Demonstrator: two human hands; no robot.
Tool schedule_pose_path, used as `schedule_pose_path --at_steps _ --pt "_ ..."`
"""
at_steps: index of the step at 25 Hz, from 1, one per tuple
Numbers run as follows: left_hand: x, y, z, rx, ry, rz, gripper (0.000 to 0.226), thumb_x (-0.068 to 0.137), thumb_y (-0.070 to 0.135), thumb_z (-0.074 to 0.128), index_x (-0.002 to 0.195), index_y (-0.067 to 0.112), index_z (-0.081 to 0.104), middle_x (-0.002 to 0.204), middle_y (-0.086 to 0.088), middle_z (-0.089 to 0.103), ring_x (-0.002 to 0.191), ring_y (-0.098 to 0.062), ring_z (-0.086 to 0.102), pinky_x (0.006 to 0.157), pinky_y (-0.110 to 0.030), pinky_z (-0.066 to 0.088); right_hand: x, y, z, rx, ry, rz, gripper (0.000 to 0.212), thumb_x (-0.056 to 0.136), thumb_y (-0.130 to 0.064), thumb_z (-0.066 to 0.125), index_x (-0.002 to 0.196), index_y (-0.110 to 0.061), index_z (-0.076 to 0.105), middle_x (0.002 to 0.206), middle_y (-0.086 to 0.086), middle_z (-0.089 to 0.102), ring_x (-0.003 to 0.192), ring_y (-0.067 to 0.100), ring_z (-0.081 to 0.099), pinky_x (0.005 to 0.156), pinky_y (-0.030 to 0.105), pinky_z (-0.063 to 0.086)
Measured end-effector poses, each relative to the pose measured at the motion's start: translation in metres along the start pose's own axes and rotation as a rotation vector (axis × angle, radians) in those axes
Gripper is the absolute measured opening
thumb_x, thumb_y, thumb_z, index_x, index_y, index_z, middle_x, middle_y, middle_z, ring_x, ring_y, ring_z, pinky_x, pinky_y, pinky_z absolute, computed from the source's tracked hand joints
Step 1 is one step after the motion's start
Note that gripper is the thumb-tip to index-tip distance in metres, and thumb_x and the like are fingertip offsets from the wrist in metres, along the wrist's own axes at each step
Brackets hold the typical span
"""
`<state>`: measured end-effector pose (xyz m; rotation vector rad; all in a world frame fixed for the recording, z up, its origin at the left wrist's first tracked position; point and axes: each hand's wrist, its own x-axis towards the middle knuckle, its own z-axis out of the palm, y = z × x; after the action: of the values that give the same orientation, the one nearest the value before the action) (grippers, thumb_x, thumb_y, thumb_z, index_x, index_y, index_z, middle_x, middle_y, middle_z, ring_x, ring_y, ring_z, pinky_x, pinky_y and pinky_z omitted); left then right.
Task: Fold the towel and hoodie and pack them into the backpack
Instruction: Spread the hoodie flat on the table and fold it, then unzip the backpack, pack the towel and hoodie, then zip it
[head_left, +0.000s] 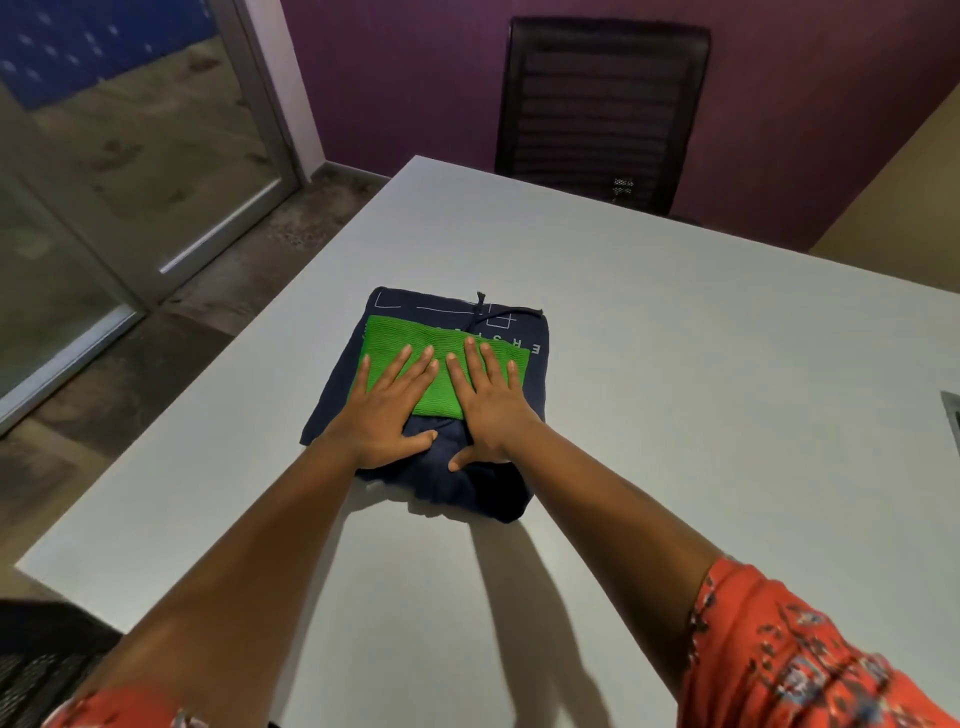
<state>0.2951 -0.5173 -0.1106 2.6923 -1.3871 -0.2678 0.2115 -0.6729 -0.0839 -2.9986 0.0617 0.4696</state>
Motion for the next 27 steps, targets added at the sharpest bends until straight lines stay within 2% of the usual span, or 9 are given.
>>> schedule_pose_path --at_steps 4,6,9,12,16,19,21,24,27 --pt "-0.001 -0.015 -0.009 0.008 -0.088 -0.033 0.102 0.06 0.07 0.014 0.148 0.023 -0.011 0.144 0.015 -0.03 0.135 -0.006 -0.029 0.108 -0.047 -0.022 0.015 -0.017 0.0 0.005 -0.031 0.025 0.13 0.068 -0.054 0.074 0.146 -0.011 -0.021 0.152 0.015 -0.03 0.14 0.034 -0.026 0.114 0.054 -0.006" --pt "0.0 -0.011 -0.015 0.018 -0.141 -0.072 0.1 0.066 0.069 0.022 0.148 0.023 -0.01 0.148 0.012 -0.028 0.137 -0.008 -0.028 0.109 -0.049 -0.02 0.017 -0.018 -0.002 0.01 -0.056 0.028 0.131 0.068 -0.054 0.074 0.146 -0.011 -0.021 0.152 0.015 -0.031 0.14 0.034 -0.027 0.114 0.054 -0.006" --pt "0.0 0.005 -0.024 0.007 -0.197 -0.14 0.086 0.086 0.049 0.046 0.149 0.022 -0.007 0.155 0.007 -0.02 0.142 -0.014 -0.021 0.112 -0.054 -0.014 0.014 -0.016 -0.01 0.036 -0.124 0.01 0.13 0.069 -0.052 0.075 0.146 -0.011 -0.022 0.151 0.015 -0.032 0.14 0.034 -0.027 0.114 0.054 -0.005" --pt "-0.003 0.019 -0.033 -0.008 -0.216 -0.195 0.083 0.089 0.04 0.048 0.15 0.02 -0.004 0.156 0.006 -0.017 0.144 -0.015 -0.016 0.114 -0.054 -0.007 0.001 -0.015 -0.017 0.076 -0.181 -0.019 0.123 0.074 -0.049 0.072 0.146 -0.01 -0.019 0.152 0.015 -0.029 0.142 0.033 -0.023 0.115 0.052 -0.002" --pt "0.0 0.039 -0.045 0.034 -0.249 -0.273 0.077 0.093 0.036 0.042 0.149 0.019 -0.008 0.156 0.003 -0.016 0.145 -0.02 -0.011 0.114 -0.055 0.0 -0.025 -0.015 -0.019 0.137 -0.063 -0.031 0.104 0.083 -0.044 0.064 0.149 -0.004 -0.007 0.157 0.014 -0.012 0.146 0.028 -0.009 0.118 0.045 0.005" --pt "0.007 0.062 -0.057 0.077 -0.178 -0.276 0.075 0.095 0.032 0.041 0.149 0.019 -0.008 0.158 -0.001 -0.009 0.146 -0.026 0.001 0.114 -0.054 0.01 -0.048 -0.007 -0.027 0.139 0.033 -0.013 0.094 0.086 -0.04 0.061 0.15 -0.005 0.002 0.159 0.012 0.001 0.147 0.024 0.001 0.118 0.045 0.008" --pt "0.014 0.082 -0.061 0.117 -0.141 -0.218 0.074 0.094 0.029 0.042 0.149 0.017 -0.006 0.158 -0.003 -0.004 0.145 -0.025 0.006 0.114 -0.051 0.014 -0.068 0.006 -0.035 0.14 0.072 0.028 0.086 0.087 -0.037 0.06 0.15 -0.007 0.008 0.157 0.011 0.012 0.146 0.024 0.009 0.117 0.045 0.011" --pt "0.027 0.12 -0.062 0.144 -0.11 -0.108 0.074 0.094 0.027 0.043 0.149 0.018 -0.005 0.158 -0.005 -0.002 0.145 -0.023 0.007 0.115 -0.049 0.014 -0.1 0.034 -0.043 0.171 0.153 0.148 0.063 0.091 -0.032 0.056 0.144 -0.011 0.031 0.144 0.011 0.04 0.138 0.026 0.029 0.111 0.044 0.023" --pt "0.045 0.17 -0.065 0.108 -0.079 -0.001 0.074 0.095 0.025 0.04 0.149 0.02 -0.009 0.158 -0.005 -0.005 0.146 -0.023 0.003 0.115 -0.048 0.012 -0.143 0.069 -0.048 0.174 0.2 0.321 0.055 0.094 -0.034 0.05 0.143 -0.015 0.035 0.146 0.007 0.041 0.141 0.024 0.026 0.114 0.042 0.022"
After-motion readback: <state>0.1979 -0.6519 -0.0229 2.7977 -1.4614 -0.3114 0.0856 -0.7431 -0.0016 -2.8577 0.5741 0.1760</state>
